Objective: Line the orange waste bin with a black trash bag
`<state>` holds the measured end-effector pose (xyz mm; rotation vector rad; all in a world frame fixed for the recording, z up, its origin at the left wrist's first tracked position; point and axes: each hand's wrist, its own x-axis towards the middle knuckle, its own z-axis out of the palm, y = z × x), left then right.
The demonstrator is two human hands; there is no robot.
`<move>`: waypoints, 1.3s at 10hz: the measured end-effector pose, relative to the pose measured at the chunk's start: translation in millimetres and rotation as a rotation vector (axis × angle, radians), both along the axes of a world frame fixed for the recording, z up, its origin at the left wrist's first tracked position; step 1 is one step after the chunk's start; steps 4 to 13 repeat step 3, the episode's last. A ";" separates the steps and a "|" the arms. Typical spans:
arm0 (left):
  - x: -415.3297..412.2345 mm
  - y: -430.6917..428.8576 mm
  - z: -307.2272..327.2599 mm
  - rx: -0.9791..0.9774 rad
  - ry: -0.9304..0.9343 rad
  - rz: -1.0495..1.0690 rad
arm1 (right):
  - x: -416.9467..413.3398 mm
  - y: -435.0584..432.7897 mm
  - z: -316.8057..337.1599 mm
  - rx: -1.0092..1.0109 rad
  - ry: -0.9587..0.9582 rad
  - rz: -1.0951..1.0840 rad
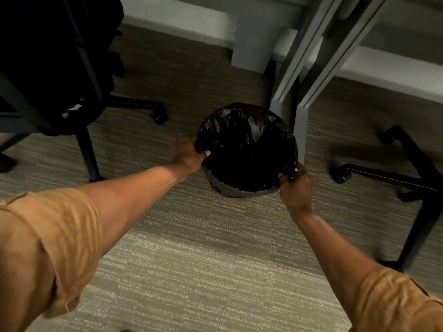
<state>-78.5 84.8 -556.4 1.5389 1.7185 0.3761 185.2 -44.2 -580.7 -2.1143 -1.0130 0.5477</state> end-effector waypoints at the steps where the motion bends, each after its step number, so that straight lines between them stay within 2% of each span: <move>1: -2.4 -0.2 0.2 -0.023 -0.023 -0.023 | 1.2 -5.0 -2.4 -0.004 -0.042 0.031; 2: -7.7 -3.8 8.7 -0.040 -0.053 -0.045 | -3.0 -11.2 6.2 -0.029 -0.029 0.057; 3: -17.4 -10.9 19.1 -0.089 0.163 -0.124 | -7.1 -22.9 15.1 -0.206 -0.069 0.037; 13: -17.4 -10.9 19.1 -0.089 0.163 -0.124 | -7.1 -22.9 15.1 -0.206 -0.069 0.037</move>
